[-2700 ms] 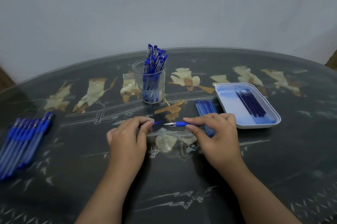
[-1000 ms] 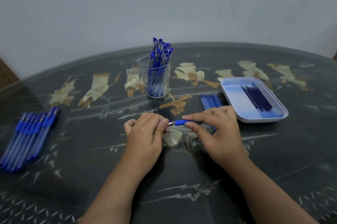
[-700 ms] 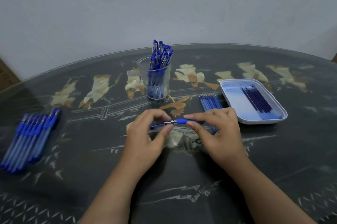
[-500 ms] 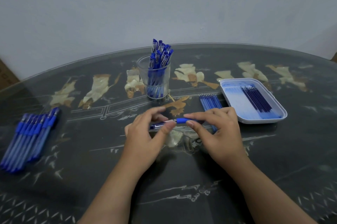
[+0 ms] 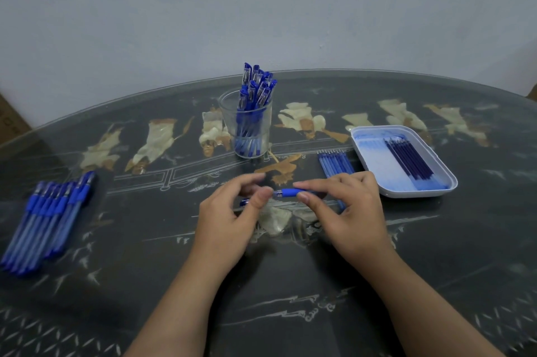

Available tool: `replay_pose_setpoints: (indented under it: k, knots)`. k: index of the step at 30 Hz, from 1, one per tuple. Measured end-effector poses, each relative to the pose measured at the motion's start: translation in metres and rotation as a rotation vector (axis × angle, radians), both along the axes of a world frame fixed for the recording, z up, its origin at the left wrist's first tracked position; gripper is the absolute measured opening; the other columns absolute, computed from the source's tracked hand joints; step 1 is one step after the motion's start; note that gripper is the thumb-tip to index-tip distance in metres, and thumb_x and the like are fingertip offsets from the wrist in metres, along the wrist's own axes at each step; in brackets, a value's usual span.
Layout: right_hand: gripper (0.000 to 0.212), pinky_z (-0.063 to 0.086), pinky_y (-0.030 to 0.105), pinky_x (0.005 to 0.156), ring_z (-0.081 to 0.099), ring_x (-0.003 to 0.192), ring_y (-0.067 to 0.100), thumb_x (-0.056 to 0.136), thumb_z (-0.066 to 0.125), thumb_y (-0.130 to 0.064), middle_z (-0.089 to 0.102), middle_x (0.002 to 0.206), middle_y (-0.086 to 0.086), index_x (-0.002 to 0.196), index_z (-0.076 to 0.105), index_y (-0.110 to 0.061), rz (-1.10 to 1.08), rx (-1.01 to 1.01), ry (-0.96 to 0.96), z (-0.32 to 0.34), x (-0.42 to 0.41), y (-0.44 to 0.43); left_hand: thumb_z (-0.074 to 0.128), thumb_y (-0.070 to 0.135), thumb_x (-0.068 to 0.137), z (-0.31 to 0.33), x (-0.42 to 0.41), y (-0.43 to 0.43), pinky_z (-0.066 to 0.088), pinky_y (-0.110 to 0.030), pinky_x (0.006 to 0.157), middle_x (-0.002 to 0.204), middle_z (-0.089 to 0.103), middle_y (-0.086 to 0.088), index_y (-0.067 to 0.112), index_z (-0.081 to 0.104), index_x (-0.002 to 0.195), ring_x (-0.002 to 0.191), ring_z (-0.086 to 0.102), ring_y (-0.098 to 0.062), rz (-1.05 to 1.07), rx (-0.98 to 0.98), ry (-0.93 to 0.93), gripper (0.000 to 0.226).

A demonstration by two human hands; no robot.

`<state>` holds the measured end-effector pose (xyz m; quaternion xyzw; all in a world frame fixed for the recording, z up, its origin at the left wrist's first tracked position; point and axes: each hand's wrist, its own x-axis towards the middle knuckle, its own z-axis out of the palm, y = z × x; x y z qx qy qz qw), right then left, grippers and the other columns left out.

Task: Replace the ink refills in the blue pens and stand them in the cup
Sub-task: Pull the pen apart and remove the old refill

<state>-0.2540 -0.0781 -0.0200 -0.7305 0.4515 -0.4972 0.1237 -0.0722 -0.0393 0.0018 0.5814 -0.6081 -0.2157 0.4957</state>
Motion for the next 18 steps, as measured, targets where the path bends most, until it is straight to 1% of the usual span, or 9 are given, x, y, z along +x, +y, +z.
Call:
replay_pose_setpoints:
  k: [1, 2, 4, 5, 7, 9, 12, 15, 18]
  knots:
    - [0.022, 0.034, 0.017, 0.080, 0.039, 0.088, 0.014, 0.082, 0.060, -0.051, 0.059, 0.073, -0.019, 0.100, 0.072, -0.043, -0.002, -0.003, -0.001, 0.000, 0.000, 0.000, 0.068, 0.043, 0.078, 0.000, 0.000, 0.001, 0.040, -0.004, 0.081, 0.089, 0.070, 0.016, 0.034, 0.064, 0.109, 0.092, 0.062, 0.005, -0.013, 0.024, 0.012, 0.032]
    - [0.022, 0.034, 0.016, 0.080, 0.039, 0.088, 0.014, 0.083, 0.060, -0.051, 0.059, 0.073, -0.019, 0.100, 0.072, -0.043, -0.002, -0.004, 0.000, 0.000, 0.000, 0.000, 0.075, 0.034, 0.077, 0.001, -0.001, 0.003, 0.039, -0.004, 0.082, 0.089, 0.070, 0.016, 0.034, 0.064, 0.110, 0.092, 0.062, 0.004, -0.026, 0.027, -0.001, 0.035]
    - [0.022, 0.033, 0.015, 0.080, 0.040, 0.088, 0.014, 0.082, 0.060, -0.051, 0.059, 0.073, -0.018, 0.100, 0.072, -0.043, 0.001, -0.002, 0.005, 0.000, 0.000, 0.000, 0.079, 0.019, 0.078, 0.000, 0.000, 0.002, 0.040, -0.005, 0.078, 0.084, 0.069, 0.016, 0.030, 0.069, 0.096, 0.086, 0.063, 0.000, -0.013, -0.011, -0.047, 0.023]
    - [0.023, 0.032, 0.014, 0.081, 0.040, 0.088, 0.014, 0.082, 0.060, -0.051, 0.060, 0.073, -0.018, 0.100, 0.072, -0.043, 0.003, 0.000, 0.008, 0.000, 0.000, 0.000, 0.076, 0.017, 0.080, -0.001, 0.000, 0.001, 0.040, -0.005, 0.075, 0.081, 0.069, 0.016, 0.029, 0.070, 0.085, 0.082, 0.063, 0.000, 0.012, -0.018, -0.046, 0.015]
    - [0.023, 0.032, 0.013, 0.081, 0.040, 0.089, 0.015, 0.083, 0.059, -0.051, 0.060, 0.074, -0.017, 0.100, 0.072, -0.043, 0.005, 0.005, 0.010, 0.000, 0.000, 0.000, 0.071, 0.021, 0.084, -0.001, 0.001, 0.000, 0.040, -0.005, 0.069, 0.076, 0.069, 0.018, 0.031, 0.070, 0.075, 0.075, 0.063, 0.002, 0.046, -0.003, -0.023, 0.014]
    - [0.023, 0.032, 0.013, 0.081, 0.041, 0.089, 0.015, 0.083, 0.059, -0.052, 0.060, 0.073, -0.017, 0.100, 0.072, -0.043, 0.004, 0.006, 0.011, 0.000, 0.000, 0.001, 0.070, 0.022, 0.084, 0.000, 0.001, 0.000, 0.041, -0.006, 0.069, 0.076, 0.069, 0.021, 0.033, 0.071, 0.076, 0.076, 0.064, 0.002, 0.051, 0.008, -0.021, 0.014]
    - [0.022, 0.032, 0.014, 0.081, 0.040, 0.089, 0.015, 0.083, 0.059, -0.051, 0.059, 0.073, -0.018, 0.100, 0.071, -0.045, 0.002, 0.003, 0.011, 0.000, 0.000, 0.000, 0.072, 0.021, 0.083, -0.002, 0.002, 0.000, 0.042, -0.007, 0.075, 0.082, 0.071, 0.023, 0.033, 0.074, 0.082, 0.084, 0.064, 0.003, 0.063, 0.017, 0.029, 0.012]
    - [0.022, 0.031, 0.012, 0.082, 0.041, 0.090, 0.015, 0.083, 0.058, -0.052, 0.060, 0.074, -0.019, 0.100, 0.069, -0.046, -0.006, 0.015, -0.001, 0.000, -0.001, 0.000, 0.071, 0.018, 0.084, -0.001, 0.005, 0.000, 0.046, -0.014, 0.078, 0.086, 0.073, 0.017, 0.033, 0.075, 0.089, 0.084, 0.065, 0.000, 0.092, 0.033, 0.156, 0.016]
    - [0.022, 0.031, 0.013, 0.082, 0.040, 0.090, 0.014, 0.083, 0.057, -0.053, 0.061, 0.074, -0.019, 0.099, 0.070, -0.046, -0.010, 0.025, -0.011, 0.000, -0.003, -0.001, 0.068, 0.010, 0.088, 0.004, 0.010, 0.004, 0.046, -0.009, 0.075, 0.089, 0.073, 0.008, 0.029, 0.075, 0.093, 0.083, 0.064, 0.000, 0.126, 0.010, 0.285, 0.021]
